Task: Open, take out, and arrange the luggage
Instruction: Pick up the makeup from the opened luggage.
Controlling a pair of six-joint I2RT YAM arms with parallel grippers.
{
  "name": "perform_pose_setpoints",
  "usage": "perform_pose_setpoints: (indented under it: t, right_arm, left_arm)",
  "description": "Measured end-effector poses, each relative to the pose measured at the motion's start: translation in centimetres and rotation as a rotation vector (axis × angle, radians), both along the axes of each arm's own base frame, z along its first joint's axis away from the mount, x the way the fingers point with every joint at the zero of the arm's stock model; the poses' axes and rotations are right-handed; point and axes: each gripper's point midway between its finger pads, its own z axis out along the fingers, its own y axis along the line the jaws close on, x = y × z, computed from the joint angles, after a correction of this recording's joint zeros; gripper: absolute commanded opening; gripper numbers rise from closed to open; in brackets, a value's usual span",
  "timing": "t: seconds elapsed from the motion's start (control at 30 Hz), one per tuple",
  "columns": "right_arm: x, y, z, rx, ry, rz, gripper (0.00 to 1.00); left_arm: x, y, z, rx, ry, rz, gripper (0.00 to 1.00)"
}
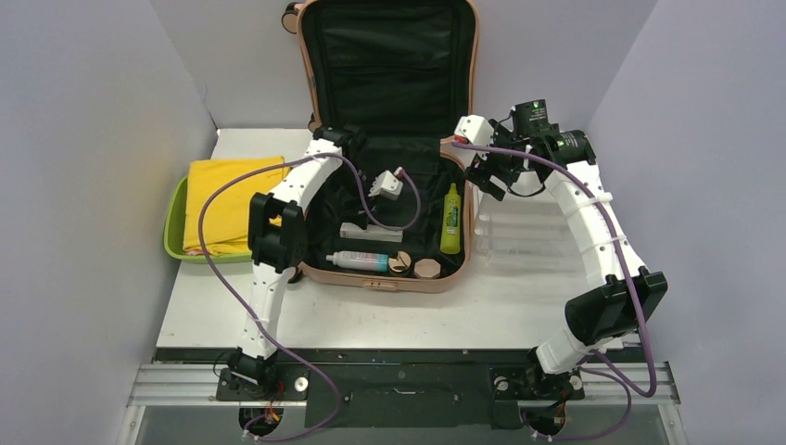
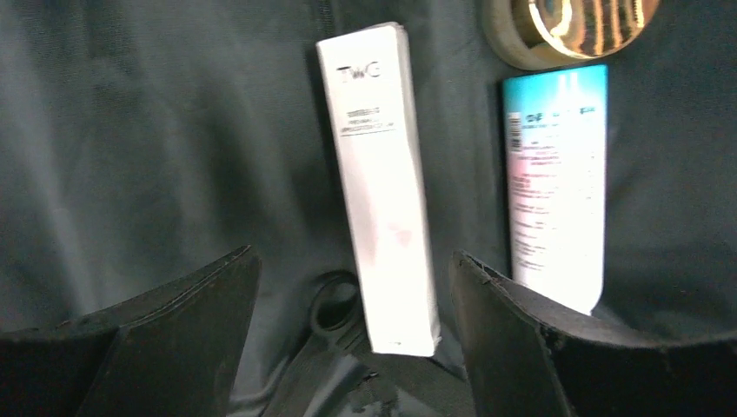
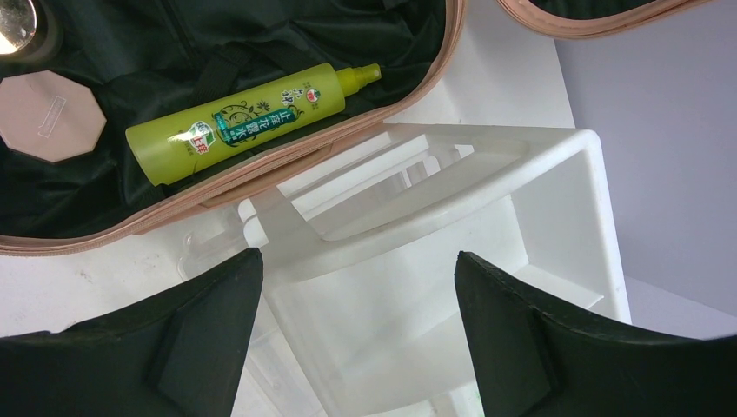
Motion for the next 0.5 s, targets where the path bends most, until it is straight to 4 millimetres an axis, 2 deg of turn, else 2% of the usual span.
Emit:
perform_pose_setpoints:
  t: [0.17, 0.27, 0.5]
  right_arm:
    - [0.0, 0.0, 0.0, 0.0, 0.0, 0.0, 0.76]
    - [0.0, 0.0, 0.0, 0.0, -0.001, -0.001, 0.76]
    - [0.0, 0.0, 0.0, 0.0, -0.001, 0.0, 0.76]
  left_arm:
    - [-2.4, -0.1, -1.6, 0.044, 0.087, -0.013, 0.74]
    - [-3.2, -0.2, -2.8, 0.075, 0.123, -0.006, 0.7]
    - [-3.7, 0.2, -5.4, 0.149, 0.154, 0.043, 0.59]
